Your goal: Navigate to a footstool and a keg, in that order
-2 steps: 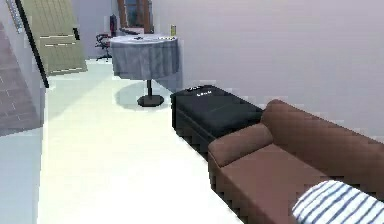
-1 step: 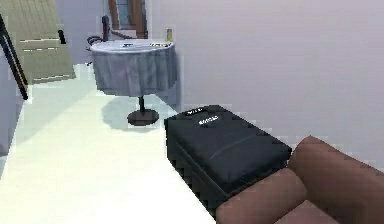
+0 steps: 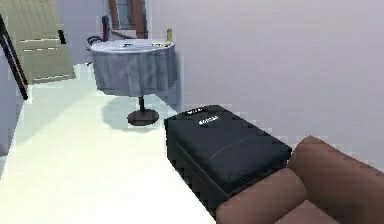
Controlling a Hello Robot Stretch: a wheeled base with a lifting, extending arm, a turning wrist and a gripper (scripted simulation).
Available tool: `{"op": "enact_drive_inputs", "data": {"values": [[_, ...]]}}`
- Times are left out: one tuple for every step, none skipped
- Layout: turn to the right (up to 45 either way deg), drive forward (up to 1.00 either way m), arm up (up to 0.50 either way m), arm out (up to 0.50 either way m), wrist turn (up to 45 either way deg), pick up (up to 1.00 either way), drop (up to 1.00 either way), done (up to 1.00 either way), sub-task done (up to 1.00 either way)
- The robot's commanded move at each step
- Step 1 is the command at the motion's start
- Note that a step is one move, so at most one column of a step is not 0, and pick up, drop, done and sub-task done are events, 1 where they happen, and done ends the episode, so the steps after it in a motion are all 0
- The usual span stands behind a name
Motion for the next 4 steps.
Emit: {"op": "enact_drive_inputs", "data": {"values": [[-45.0,0.0,0.0,0.0,0.0,0.0,0.0,0.0,0.0],[0.0,1.0,0.0,0.0,0.0,0.0,0.0,0.0,0.0],[-6.0,0.0,0.0,0.0,0.0,0.0,0.0,0.0,0.0],[0.0,0.55,0.0,0.0,0.0,0.0,0.0,0.0,0.0]]}}
